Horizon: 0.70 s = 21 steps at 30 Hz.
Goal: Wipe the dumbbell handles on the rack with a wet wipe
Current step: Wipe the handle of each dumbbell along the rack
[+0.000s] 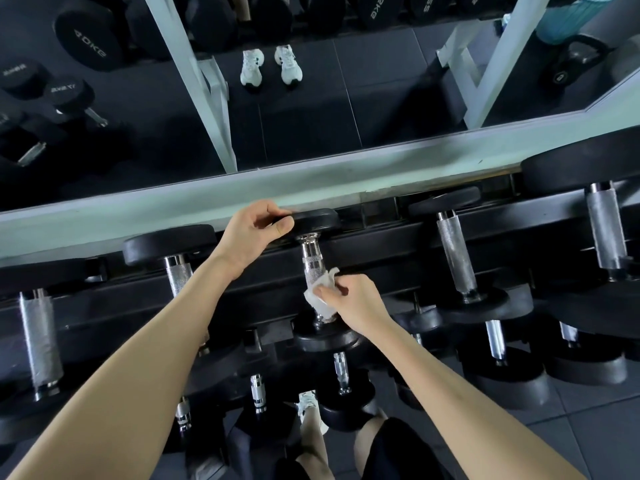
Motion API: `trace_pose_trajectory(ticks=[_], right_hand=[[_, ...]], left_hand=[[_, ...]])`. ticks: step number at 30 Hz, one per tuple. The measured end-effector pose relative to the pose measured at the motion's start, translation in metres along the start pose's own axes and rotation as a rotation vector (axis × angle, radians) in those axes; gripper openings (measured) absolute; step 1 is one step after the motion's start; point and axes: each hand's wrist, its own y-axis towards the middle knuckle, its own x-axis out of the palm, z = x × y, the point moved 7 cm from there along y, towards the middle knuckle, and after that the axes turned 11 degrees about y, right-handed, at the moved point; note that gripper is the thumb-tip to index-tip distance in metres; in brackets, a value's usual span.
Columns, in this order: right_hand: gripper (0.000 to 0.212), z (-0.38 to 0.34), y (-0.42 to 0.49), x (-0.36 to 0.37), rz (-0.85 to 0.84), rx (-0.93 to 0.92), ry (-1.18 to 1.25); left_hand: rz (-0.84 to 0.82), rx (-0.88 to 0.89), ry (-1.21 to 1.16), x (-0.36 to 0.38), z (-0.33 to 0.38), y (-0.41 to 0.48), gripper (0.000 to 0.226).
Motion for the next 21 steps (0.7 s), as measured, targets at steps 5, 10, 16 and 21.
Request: trace_pose_trajectory(ticks=[5,10,16,21], right_hand=[[0.048,0.001,-0.009,0.002,-0.067,-0.023,-0.206],[0.042,-0.005,-0.026,-0.011,-0.032,-0.113,-0.263],[0.033,-0.004,-0.043,-0.054,0.051,0.017,0.151],[0.026,-0.031,-0.06,-0.033,-0.022,-0.028,0.209]], left_hand=[[0.028,-0.005,0.029,0.001,0.001,-0.001,0.009],[0.041,-0.015,0.092,0.003,0.008,-0.004,0.011],[0.013,-0.028,0.297,0.013,0.021,-0.006,0.015],[0.117,-0.001,0.544,-0.018,0.034,-0.035,0.027]])
